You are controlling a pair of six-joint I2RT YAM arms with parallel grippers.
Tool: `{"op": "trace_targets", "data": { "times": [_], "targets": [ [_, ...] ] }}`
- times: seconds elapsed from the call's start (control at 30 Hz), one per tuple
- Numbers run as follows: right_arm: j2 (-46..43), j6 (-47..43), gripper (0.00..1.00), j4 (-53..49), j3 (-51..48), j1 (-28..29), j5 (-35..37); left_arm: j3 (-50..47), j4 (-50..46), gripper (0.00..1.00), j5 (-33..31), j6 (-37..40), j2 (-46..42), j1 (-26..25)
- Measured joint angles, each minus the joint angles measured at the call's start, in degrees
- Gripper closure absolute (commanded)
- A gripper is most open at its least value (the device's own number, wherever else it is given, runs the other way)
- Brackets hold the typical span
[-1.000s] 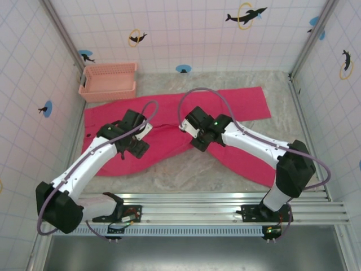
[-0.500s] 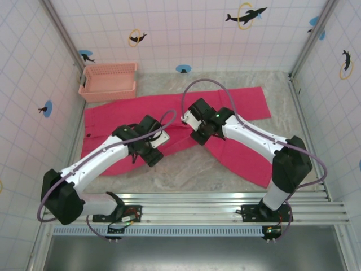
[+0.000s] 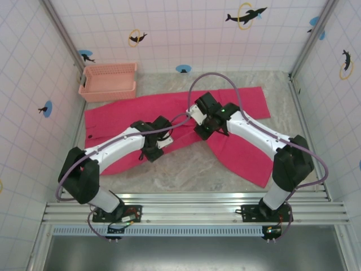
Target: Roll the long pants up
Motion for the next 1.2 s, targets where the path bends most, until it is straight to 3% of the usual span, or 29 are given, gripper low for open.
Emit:
{"op": "trace_targets", "data": {
  "times": [0.23, 0.3, 0.37, 0.5, 0.7, 0.87, 1.07, 1.2],
  "targets": [
    [-0.15, 0.02, 0.98, 0.11, -0.02, -1.31, -1.55, 1.09, 0.92, 1.0, 0.13, 0.15, 2.25, 2.64],
    [-0.24, 0.48, 0.65, 0.39, -0.04, -1.46, -1.68, 2.8, 0.85, 1.0, 0.39, 0.2, 1.81, 5.68],
    [-0.5, 0.85, 0.54, 0.68, -0.5, -1.81, -0.68, 4.85, -0.37, 1.0, 0.26, 0.37, 0.87, 8.66],
    [-2.16, 2.32, 0.41, 1.07, -4.33, -2.6, 2.71, 10.49, -3.34, 1.0, 0.28, 1.07, 0.15, 11.87],
    [-7.52, 4.42, 0.39, -0.83, -11.93, 0.24, 7.08, 15.87, -5.29, 1.0, 1.62, 1.27, 2.6, 11.8],
    [-11.63, 7.19, 0.37, -3.32, -17.44, 8.13, 11.54, 17.64, -6.88, 1.0, 1.77, 2.16, 5.57, 11.8],
    [-10.34, 12.17, 0.37, -3.48, -22.03, 18.12, 15.72, 21.81, -8.22, 1.0, 1.79, 2.91, 5.97, 12.11],
    [-5.44, 15.21, 0.37, -3.63, -22.56, 20.57, 18.71, 24.44, -9.33, 1.0, 1.77, 3.82, 6.23, 12.55]
  ]
}}
